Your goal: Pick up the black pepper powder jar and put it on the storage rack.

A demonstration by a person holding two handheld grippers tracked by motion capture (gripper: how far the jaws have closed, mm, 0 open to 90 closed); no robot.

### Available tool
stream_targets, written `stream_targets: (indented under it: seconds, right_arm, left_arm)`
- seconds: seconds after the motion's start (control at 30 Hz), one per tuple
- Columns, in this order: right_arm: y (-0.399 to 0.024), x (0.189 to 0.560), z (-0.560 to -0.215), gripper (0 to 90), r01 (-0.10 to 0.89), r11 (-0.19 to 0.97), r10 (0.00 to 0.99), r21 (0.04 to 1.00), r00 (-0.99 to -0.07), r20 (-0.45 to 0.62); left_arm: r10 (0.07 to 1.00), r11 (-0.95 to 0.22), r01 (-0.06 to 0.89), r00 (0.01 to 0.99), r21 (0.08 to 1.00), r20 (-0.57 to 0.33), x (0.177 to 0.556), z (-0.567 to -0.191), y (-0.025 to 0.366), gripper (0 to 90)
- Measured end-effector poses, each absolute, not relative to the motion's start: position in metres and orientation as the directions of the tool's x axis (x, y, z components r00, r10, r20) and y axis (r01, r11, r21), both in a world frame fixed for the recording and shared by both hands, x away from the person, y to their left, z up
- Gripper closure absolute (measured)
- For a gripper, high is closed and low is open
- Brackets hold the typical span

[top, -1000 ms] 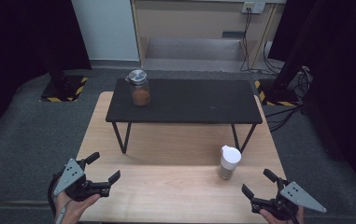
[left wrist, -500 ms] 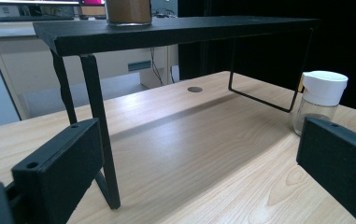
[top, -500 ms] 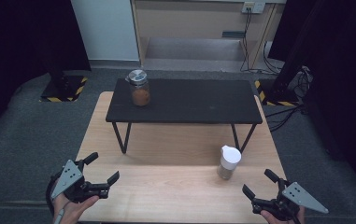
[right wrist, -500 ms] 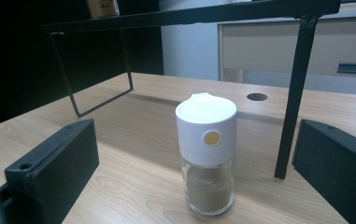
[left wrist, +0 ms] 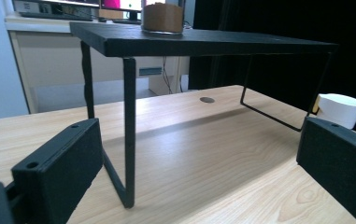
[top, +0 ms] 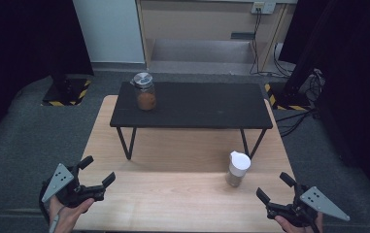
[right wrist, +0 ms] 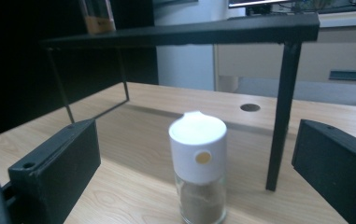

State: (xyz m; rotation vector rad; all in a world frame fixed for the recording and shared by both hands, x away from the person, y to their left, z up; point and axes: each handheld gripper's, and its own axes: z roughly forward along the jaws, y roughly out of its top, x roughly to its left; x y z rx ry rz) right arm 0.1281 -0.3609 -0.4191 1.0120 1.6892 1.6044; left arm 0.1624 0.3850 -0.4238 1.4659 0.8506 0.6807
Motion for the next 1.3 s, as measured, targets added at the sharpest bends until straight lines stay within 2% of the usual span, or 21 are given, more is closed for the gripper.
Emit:
stream_targets:
  seconds: [0.77,1.3]
  right_arm:
    - [-0.372,0.157,-0.34,3.4,0.212,0.097,0.797,0.972,-0.602,0.052]
    - [-0.366,0.19,-0.328,4.0,0.27,0.175,0.772,0.947,-0.635,0.038]
  left_arm:
    - [0.811,-0.007,0.115,0.581,0.993,-0.062,0.165,-0.423,0.383,0.0]
    - [0.804,-0.023,0.121,0.592,0.992,-0.054,0.167,-0.422,0.382,0.0]
